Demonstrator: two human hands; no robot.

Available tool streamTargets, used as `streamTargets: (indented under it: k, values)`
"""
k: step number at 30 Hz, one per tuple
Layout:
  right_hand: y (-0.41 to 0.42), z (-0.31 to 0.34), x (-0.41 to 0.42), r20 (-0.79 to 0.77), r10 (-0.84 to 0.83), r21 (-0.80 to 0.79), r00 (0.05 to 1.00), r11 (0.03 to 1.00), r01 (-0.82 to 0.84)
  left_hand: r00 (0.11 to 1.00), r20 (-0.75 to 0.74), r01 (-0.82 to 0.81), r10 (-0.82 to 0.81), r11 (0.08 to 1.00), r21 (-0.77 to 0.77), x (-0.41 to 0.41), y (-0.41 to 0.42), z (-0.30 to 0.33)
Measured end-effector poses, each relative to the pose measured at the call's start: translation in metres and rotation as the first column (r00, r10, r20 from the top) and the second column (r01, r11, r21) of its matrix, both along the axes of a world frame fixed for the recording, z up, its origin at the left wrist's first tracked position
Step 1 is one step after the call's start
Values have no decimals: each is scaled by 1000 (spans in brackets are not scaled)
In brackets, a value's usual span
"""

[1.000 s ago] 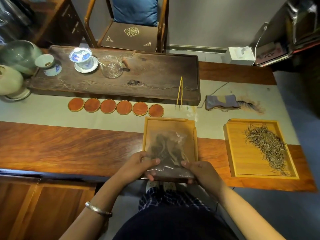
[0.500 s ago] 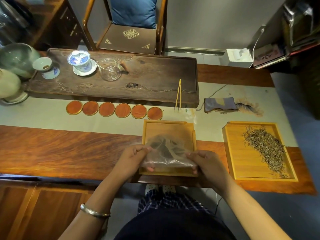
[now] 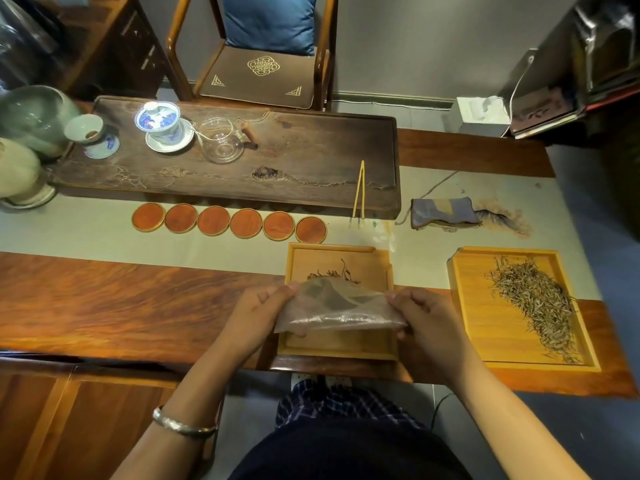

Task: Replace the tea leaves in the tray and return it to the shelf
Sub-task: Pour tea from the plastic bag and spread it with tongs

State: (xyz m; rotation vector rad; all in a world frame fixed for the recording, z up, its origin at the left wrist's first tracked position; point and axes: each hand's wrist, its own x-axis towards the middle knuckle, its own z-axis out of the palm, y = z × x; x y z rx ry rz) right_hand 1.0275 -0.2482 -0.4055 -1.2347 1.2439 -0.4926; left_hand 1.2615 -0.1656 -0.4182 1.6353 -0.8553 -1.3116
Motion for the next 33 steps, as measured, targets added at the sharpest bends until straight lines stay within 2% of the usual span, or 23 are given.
streamTargets:
  k: [4, 6, 9, 13, 15, 18, 24, 33]
  values:
    - [6, -6, -3, -88, 55, 129, 995, 991, -43, 998, 12, -60, 60, 948, 312, -2, -4, -17]
    - [7, -11, -6, -55, 31, 280, 998, 960, -14, 997, 0, -71, 76, 935, 349, -5, -6, -24]
    - [-1, -22, -10, -60, -56, 565, 997, 821, 80, 995, -8, -92, 102, 925, 369, -8, -8, -30]
    - [-9, -33, -7, -55, -17, 709, 998, 703, 51, 995, 4, -91, 95, 942, 324, -8, -10, -31]
    - [-13, -32, 1, -8, -12, 701, 1000, 713, 14, 998, -18, -55, 63, 956, 287, -6, -9, -29]
    - [-15, -31, 9, -21, 58, 531, 998, 846, -38, 996, -85, 3, 18, 971, 239, -3, -6, -24]
    - [-12, -14, 4, -120, 140, 328, 983, 940, -94, 999, -31, 11, -6, 988, 154, 5, -2, -20]
    - [-12, 2, -11, -33, 68, 377, 997, 925, -51, 997, -17, 80, -78, 992, 97, 10, 5, -4]
